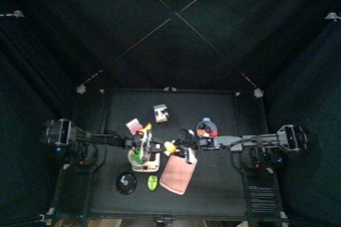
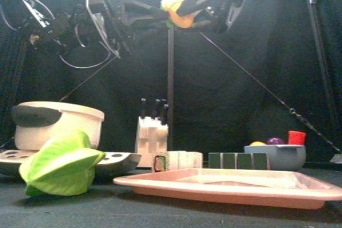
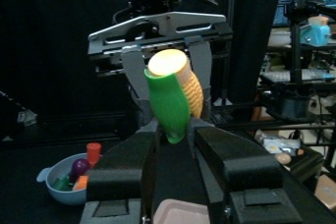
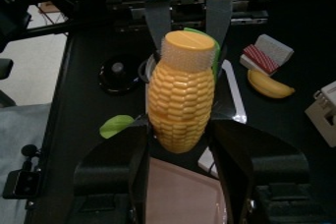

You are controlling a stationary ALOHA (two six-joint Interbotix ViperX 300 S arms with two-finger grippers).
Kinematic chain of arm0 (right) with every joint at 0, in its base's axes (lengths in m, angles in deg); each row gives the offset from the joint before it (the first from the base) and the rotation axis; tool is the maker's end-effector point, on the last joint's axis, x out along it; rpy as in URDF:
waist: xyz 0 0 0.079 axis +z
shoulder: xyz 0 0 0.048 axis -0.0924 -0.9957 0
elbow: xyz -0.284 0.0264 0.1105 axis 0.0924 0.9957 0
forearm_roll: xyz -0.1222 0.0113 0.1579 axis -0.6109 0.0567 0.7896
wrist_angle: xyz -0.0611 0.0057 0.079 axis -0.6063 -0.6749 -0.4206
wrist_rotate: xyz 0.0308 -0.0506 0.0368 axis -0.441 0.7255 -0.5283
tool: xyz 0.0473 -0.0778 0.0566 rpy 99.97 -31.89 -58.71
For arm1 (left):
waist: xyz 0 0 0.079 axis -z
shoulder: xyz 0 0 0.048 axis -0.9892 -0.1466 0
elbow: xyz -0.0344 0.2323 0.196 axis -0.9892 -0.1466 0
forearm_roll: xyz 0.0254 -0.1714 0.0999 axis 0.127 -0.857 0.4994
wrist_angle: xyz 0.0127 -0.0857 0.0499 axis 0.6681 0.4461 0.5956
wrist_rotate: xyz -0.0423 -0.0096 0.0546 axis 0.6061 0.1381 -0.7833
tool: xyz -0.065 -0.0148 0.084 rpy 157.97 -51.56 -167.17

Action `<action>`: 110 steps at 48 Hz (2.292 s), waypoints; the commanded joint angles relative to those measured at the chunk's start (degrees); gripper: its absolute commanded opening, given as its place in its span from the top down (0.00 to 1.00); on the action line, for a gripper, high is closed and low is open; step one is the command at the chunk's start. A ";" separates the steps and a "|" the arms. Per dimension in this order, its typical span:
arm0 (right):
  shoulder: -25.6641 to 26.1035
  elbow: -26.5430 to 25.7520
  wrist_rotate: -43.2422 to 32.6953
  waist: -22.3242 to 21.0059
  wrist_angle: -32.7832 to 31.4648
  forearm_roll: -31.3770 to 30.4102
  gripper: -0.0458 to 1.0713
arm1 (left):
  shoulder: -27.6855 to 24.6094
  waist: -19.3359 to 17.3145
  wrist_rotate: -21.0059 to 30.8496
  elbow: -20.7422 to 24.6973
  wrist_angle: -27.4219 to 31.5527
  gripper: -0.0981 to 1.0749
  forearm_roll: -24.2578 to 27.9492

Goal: Remove husk piece

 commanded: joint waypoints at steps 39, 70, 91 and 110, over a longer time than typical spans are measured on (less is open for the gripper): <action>1.32 -0.44 0.00 0.79 0.26 -0.09 0.59 | 0.26 -0.44 -0.88 0.53 -2.37 0.50 -7.73; 1.23 0.09 -0.18 0.97 0.26 -0.09 0.59 | 0.70 -0.88 -0.88 -0.09 -4.83 0.52 -10.02; 1.23 0.44 -0.35 1.05 0.26 -0.09 0.59 | 0.79 -2.02 -0.97 -1.05 -6.06 0.52 -10.11; 1.49 0.44 -0.44 1.05 0.26 -0.09 0.59 | 2.55 -2.90 -0.97 -3.16 -7.47 0.52 -10.55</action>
